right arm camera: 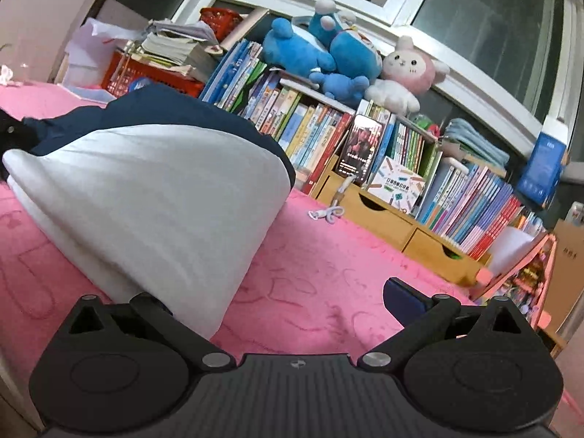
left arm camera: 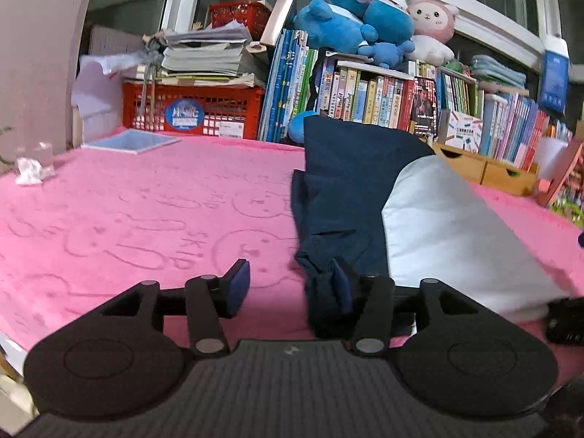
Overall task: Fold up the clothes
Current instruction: 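Press the folded jacket flat with the left gripper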
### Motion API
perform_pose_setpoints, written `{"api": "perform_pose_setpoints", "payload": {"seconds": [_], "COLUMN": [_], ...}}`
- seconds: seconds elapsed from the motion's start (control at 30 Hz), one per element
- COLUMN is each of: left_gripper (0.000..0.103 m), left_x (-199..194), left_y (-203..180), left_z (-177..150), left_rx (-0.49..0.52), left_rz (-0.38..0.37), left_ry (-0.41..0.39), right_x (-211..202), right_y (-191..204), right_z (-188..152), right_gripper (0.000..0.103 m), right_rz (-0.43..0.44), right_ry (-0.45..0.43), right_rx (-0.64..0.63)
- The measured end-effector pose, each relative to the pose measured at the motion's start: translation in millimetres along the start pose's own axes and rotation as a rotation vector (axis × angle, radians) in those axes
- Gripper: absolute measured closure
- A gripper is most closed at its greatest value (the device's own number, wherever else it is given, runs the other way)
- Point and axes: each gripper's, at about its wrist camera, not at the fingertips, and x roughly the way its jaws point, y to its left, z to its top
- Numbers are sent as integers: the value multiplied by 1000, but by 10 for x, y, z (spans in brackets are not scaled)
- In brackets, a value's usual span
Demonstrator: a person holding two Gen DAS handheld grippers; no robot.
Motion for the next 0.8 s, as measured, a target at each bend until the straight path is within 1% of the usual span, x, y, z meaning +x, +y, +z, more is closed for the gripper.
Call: {"api": "perform_pose_setpoints", "payload": {"seconds": [0.13, 0.2, 0.23, 0.27, 0.3, 0.33, 0.37, 0.4, 0.43, 0.47, 0.53, 0.57, 0.63, 0.7, 0.77, 0.8], "left_gripper": [50, 50, 60, 70, 71, 71, 72, 75, 75, 75, 76, 76, 74, 74, 73, 73], "left_x": [-32, -48, -59, -44, -31, -58, -107, -180, -252, -333, -443, -476, -467, -387, -272, -194], "left_y": [31, 39, 37, 58, 83, 215, 322, 388, 450, 428, 244, 107, -179, -500, -838, -998], "left_z": [-15, -7, -7, -38, -69, -84, -50, 18, 87, 164, 333, 413, 498, 528, 482, 425], "left_rx": [88, 132, 157, 196, 233, 212, 171, 137, 105, 109, 153, 162, 160, 156, 174, 197], "left_rz": [14, 20, 48, 167, 282, 316, 312, 304, 297, 290, 245, 189, 58, -67, -176, -201], "left_ry": [-2, 0, 0, 3, 6, 5, 13, 5, -4, -41, -114, -145, -175, -174, -154, -144], "right_x": [-5, -18, -26, -32, -37, -42, -48, -52, -56, -60, -64, -64, -65, -62, -60, -59], "right_y": [-7, -6, -4, -7, -13, -19, -24, -26, -21, -14, -9, -13, -17, -27, -37, -40], "right_z": [6, -3, -8, -15, -27, -37, -43, -48, -52, -57, -64, -66, -73, -84, -96, -98], "right_gripper": [2, 5, 6, 11, 14, 15, 16, 18, 19, 21, 21, 21, 21, 21, 21, 21], "right_rz": [12, 23, 29, 35, 41, 46, 48, 51, 54, 55, 53, 53, 53, 55, 60, 60], "right_ry": [2, 1, 1, 0, -1, -3, -5, -8, -12, -17, -21, -23, -27, -32, -37, -38], "right_rx": [9, 15, 19, 25, 33, 39, 43, 44, 42, 43, 48, 50, 53, 57, 61, 62]}}
